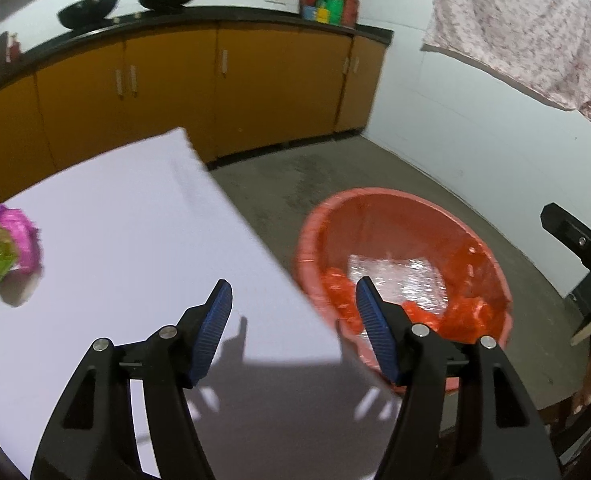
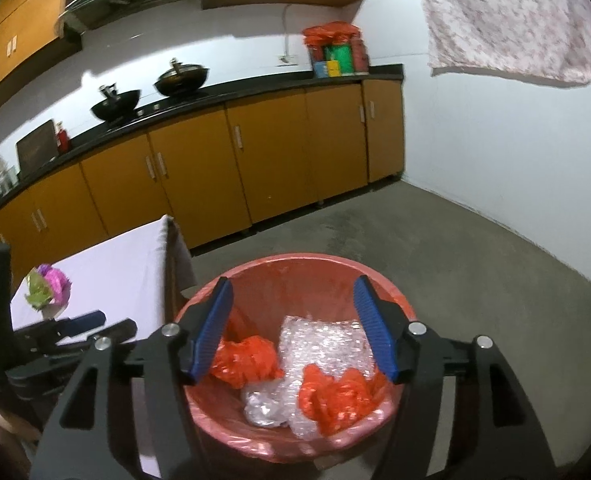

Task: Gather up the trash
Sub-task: 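Move the left tool to the green bag and close on it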

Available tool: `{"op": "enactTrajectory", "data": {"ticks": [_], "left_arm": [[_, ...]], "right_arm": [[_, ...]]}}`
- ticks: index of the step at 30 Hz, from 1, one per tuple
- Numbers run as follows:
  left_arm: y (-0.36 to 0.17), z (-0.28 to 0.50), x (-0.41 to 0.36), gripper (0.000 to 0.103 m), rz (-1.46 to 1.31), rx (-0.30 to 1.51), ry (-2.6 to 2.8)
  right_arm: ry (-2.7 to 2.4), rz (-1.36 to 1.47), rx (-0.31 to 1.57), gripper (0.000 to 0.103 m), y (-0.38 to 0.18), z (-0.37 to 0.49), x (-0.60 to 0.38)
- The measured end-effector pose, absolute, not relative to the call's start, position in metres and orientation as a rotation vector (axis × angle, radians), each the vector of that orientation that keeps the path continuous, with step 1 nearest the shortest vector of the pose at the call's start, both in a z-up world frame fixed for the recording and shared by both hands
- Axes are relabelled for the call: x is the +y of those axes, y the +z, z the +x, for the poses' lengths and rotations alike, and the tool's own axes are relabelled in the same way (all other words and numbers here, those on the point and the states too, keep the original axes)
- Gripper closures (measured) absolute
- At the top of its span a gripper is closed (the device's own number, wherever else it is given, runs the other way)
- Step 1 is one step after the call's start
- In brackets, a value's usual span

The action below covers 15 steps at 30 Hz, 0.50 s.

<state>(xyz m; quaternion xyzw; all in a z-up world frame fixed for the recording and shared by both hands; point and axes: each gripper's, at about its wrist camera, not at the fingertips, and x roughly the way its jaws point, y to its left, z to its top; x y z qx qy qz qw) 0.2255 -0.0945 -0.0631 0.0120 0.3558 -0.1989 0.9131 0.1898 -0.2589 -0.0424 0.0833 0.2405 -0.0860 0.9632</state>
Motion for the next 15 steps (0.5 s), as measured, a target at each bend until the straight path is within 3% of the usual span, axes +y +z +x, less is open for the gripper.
{"op": "enactTrajectory", "data": {"ticks": [7,15], "left_arm": [[-0.056,0.221,-0.030,0.037,-0.020,0.690,-0.277],[-0.056,0.234,0.082,0.026,-0.160,0.671,-0.034]], "right_arm": [[-0.080,0.149,0.508,0.041,-0.042,0.205,-0.220],[0.031,0.086,0.531,0.041,-0.044,0.221,-0.162]]}}
